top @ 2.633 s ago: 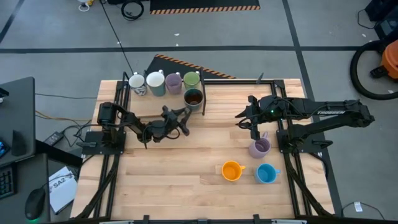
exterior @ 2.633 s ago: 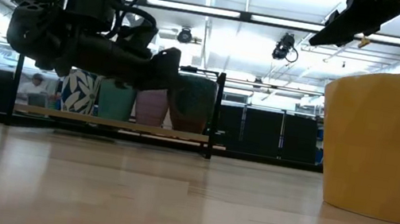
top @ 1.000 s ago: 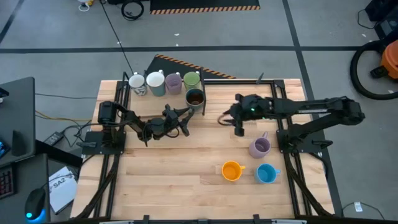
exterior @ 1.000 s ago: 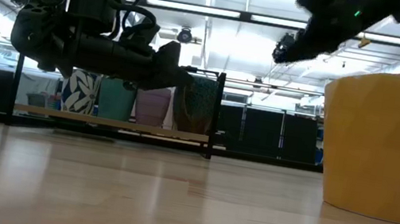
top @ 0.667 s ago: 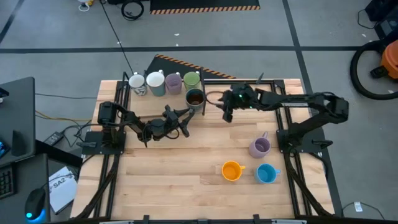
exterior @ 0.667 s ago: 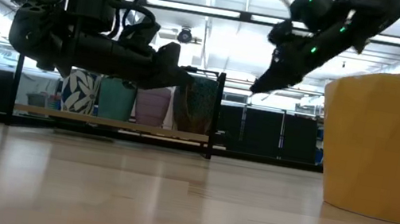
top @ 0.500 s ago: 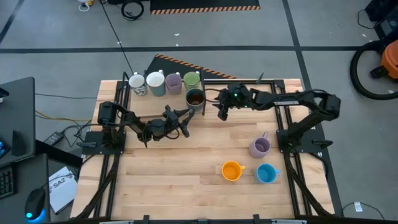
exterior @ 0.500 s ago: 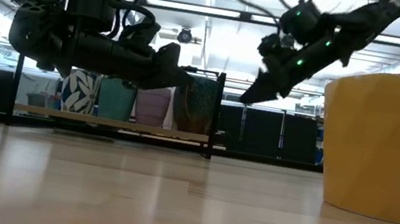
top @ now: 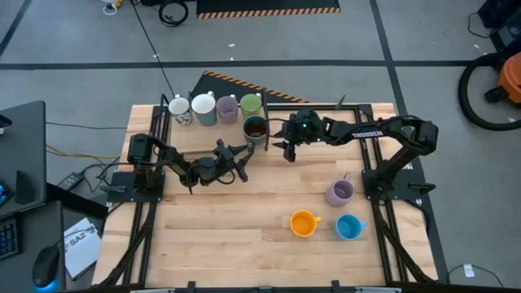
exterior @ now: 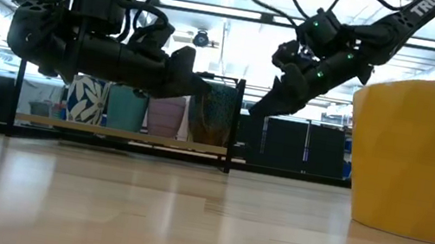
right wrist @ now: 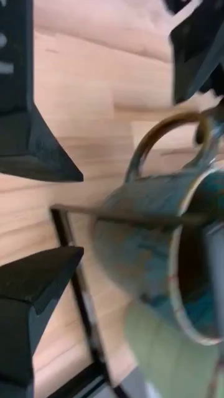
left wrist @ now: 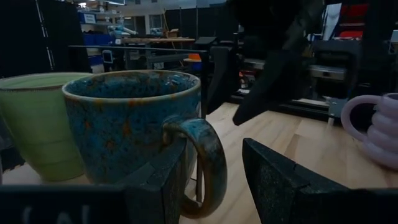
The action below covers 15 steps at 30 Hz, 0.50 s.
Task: Place coffee mugs
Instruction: Put the dark blue patterned mug on the shelf
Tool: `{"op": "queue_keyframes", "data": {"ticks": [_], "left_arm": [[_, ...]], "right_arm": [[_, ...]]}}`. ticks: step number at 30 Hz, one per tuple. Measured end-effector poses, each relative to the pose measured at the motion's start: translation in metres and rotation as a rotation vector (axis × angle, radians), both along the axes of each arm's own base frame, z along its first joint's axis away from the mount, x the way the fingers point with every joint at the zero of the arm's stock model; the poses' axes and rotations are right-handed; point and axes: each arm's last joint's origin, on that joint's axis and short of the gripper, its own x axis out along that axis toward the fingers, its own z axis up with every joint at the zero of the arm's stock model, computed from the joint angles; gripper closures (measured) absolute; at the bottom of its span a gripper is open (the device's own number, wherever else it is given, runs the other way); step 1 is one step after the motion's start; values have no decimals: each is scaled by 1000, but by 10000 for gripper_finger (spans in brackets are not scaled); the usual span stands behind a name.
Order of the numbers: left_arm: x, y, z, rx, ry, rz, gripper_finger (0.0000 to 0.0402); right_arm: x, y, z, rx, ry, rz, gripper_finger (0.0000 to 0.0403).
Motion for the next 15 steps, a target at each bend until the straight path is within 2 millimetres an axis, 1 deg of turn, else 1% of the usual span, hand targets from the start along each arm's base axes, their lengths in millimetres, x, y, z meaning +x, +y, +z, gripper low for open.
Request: {"op": "queue_keyframes", "data": {"ticks": [5, 9, 15], "left_arm": [[0, 0, 0, 0, -1, -1, 242], [0, -1, 0, 0, -1, -2, 242], [0, 0, 0, -1, -1, -2, 242]], "right_arm": [[4, 3, 3, -5, -39, -8, 168], [4, 2, 4, -36, -33, -63, 133], [7, 4, 8, -19, -91, -48, 99]]}}
